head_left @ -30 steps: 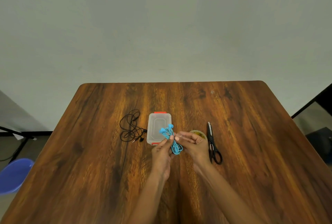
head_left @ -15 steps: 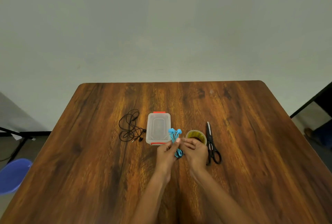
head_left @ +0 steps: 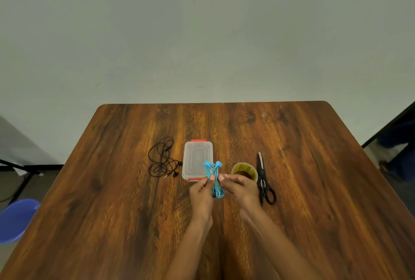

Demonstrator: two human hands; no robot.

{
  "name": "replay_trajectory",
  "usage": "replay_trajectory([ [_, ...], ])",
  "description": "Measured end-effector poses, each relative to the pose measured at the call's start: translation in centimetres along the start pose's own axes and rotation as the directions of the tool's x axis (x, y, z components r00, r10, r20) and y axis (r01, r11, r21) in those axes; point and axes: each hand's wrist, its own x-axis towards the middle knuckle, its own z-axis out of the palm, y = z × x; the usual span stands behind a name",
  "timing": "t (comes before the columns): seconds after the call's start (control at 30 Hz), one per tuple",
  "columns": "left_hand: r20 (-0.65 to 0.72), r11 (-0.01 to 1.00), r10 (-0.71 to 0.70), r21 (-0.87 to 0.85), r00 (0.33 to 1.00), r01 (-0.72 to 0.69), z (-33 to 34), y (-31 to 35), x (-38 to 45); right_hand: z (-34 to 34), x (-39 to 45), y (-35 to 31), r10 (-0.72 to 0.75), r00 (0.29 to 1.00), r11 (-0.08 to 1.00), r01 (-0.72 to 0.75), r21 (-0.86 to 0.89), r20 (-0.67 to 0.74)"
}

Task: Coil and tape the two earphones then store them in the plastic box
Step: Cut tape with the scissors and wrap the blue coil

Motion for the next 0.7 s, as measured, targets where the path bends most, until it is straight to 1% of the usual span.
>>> replay_trajectory([
  [0.1, -0.008, 0.999, 0.036, 0.036, 0.999, -0.035, 0.1, -0.1, 0.0, -0.2, 0.2, -0.1, -0.004, 1.0, 0.999, 0.003, -0.032, -0.002],
  [0.23, -0.009, 0.996, 0.076, 0.043, 0.997, -0.075, 0.3, -0.3, -0.2, -0.1, 0.3, -0.1, -0.056, 0.998, 0.994, 0.057, -0.092, 0.011],
  [0.37, 0.01, 0.995, 0.092, 0.026, 0.996, -0.092, 0.4, -0.2, -0.3, 0.0, 0.2, -0.1, -0.069, 0.998, 0.995, 0.07, -0.078, 0.014],
  [0.5, 0.021, 0.994, 0.105, 0.009, 0.994, -0.105, 0.3, -0.4, -0.3, -0.1, 0.0, -0.3, -0.021, 0.998, 0.999, 0.022, -0.023, 0.061],
  [0.6, 0.086, 0.996, 0.091, 0.013, 0.992, -0.093, 0.1, -0.4, -0.2, -0.3, 0.0, -0.7, 0.006, 0.996, 1.0, -0.007, 0.007, 0.092],
  [0.7, 0.176, 1.0, 0.025, -0.002, 0.984, -0.025, -0.1, -0.3, 0.0, -0.5, 0.1, -1.1, 0.074, 0.988, 0.996, -0.081, 0.046, 0.136],
])
